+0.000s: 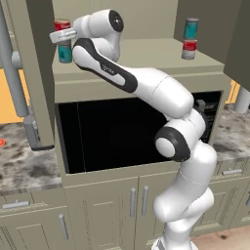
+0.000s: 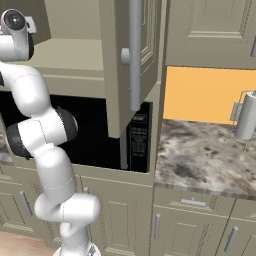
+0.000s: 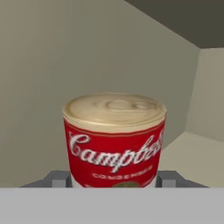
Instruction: Stack two cans on top of the other two cans in the cabinet.
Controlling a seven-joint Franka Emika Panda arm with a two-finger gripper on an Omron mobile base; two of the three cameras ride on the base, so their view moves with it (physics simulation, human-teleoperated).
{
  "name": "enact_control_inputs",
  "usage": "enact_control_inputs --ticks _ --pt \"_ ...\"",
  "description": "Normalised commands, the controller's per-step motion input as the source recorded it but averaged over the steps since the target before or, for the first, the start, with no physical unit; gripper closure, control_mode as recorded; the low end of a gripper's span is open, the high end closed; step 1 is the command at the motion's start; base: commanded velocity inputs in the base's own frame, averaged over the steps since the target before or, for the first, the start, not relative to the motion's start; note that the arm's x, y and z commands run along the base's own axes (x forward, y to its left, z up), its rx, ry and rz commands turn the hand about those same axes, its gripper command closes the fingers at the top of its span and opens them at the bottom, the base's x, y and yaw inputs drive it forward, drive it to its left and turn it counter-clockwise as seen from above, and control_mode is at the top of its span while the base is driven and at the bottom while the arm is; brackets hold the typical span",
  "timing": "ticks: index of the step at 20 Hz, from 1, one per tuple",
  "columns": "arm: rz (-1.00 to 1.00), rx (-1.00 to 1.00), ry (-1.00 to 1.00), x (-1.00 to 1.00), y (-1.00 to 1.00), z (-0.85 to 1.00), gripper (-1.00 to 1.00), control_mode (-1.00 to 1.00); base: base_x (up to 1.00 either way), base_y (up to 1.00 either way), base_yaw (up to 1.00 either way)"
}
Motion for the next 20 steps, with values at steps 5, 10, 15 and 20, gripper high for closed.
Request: enact_control_inputs --ticks 5,10,15,20 --pt "-0.03 0.01 0.14 0.10 0.09 0.06 1.00 -1.00 0.00 0.00 0.00" --pt "-0.01 0.00 0.16 0.08 0.02 0.03 1.00 -1.00 0.00 0.00 0.00" --pt "0.00 0.00 0.00 0.07 0.00 -0.12 1.00 -1.00 0.00 0.00 0.00" --pt "0.00 0.00 -0.03 0.01 0.00 -0.21 1.00 -1.00 0.00 0.00 0.00"
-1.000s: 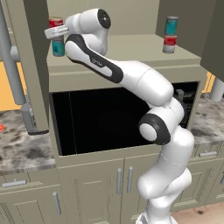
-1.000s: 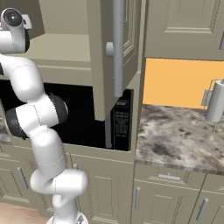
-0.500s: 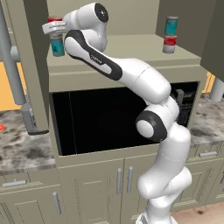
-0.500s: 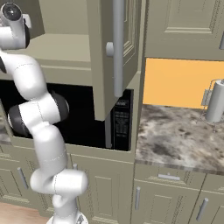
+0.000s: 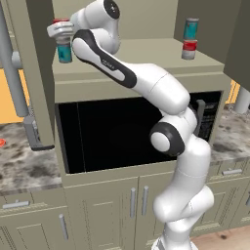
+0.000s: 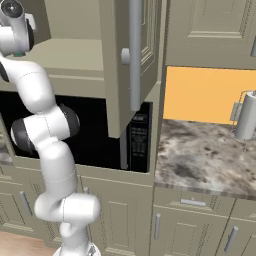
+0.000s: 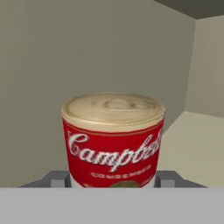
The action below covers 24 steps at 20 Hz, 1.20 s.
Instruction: Stack two cans on top of the other two cans in the cabinet.
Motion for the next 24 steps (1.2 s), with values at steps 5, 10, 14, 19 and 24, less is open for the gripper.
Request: enact_control_inputs --ticks 5,10,14,19,24 --pt "0.00 0.00 -0.09 0.00 0.00 -0.24 1.00 -1.00 0.00 0.00 0.00" --pt "0.00 0.00 -0.11 0.00 0.00 -0.23 1.00 -1.00 0.00 0.00 0.00" --pt "0.00 0.00 -0.07 0.02 0.01 -0.16 -1.00 -1.00 0.00 0.00 0.00" --pt "-0.02 0.00 -0.01 0.01 0.01 -0.04 -1.00 -1.00 0.00 0.00 0.00" --pt "-0.05 0.00 0.00 0.00 -0.01 0.00 -1.00 -1.00 0.00 0.00 0.00"
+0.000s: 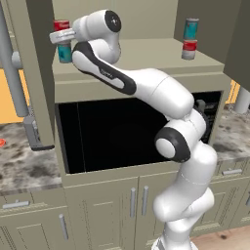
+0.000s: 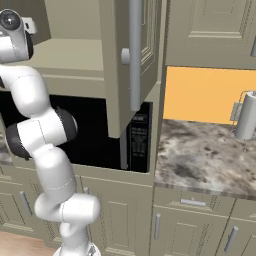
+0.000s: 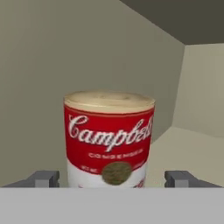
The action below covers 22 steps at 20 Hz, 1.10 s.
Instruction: Stack two cans on top of the other two cans in the cabinet.
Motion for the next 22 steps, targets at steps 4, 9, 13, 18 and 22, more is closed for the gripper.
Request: enact_control_inputs --ticks 4,9,13,18,22 --pt "-0.07 0.00 0.00 -0.12 -0.05 -0.01 -1.00 -1.00 0.00 0.00 0.00" --pt "-0.09 0.00 0.05 -0.23 -0.32 -0.08 -1.00 -1.00 0.00 0.00 0.00" --pt "-0.09 0.00 0.02 -0.27 -0.42 -0.22 -1.00 -1.00 0.00 0.00 0.00" --pt "-0.05 0.00 0.00 -0.42 -0.49 -0.22 -1.00 -1.00 0.00 0.00 0.00" --pt "-0.06 0.01 0.01 -0.64 -0.47 -0.12 -1.00 -1.00 0.00 0.00 0.00"
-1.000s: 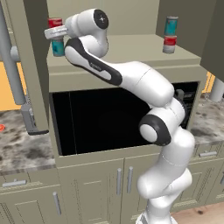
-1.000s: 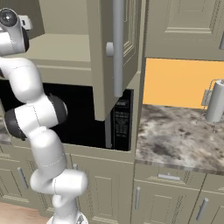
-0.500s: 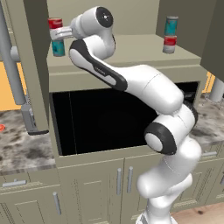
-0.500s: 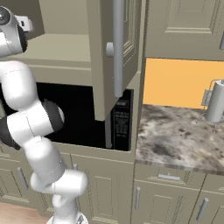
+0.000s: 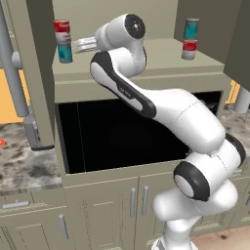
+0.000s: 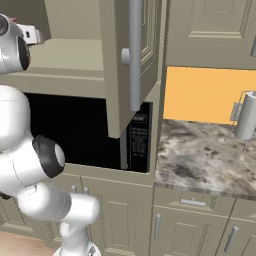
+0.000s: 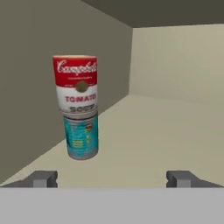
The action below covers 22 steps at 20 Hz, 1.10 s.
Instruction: Stack two cans on top of the other two cans in the cabinet.
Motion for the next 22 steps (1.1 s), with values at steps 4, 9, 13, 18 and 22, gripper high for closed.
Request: enact_control_inputs --ticks 4,9,13,18,22 --pt "-0.13 0.01 0.16 -0.65 -0.32 -0.12 -1.00 -1.00 0.00 0.00 0.00" --pt "-0.17 0.00 0.22 -0.65 -0.22 -0.19 -1.00 -1.00 0.00 0.00 0.00" --pt "-0.17 0.00 0.24 -0.64 -0.19 -0.23 -1.00 -1.00 0.00 0.00 0.00" --pt "-0.12 0.00 0.23 -0.68 -0.22 -0.27 -1.00 -1.00 0.00 0.00 0.00" --pt "-0.05 0.00 0.16 -0.57 -0.30 -0.48 -1.00 -1.00 0.00 0.00 0.00"
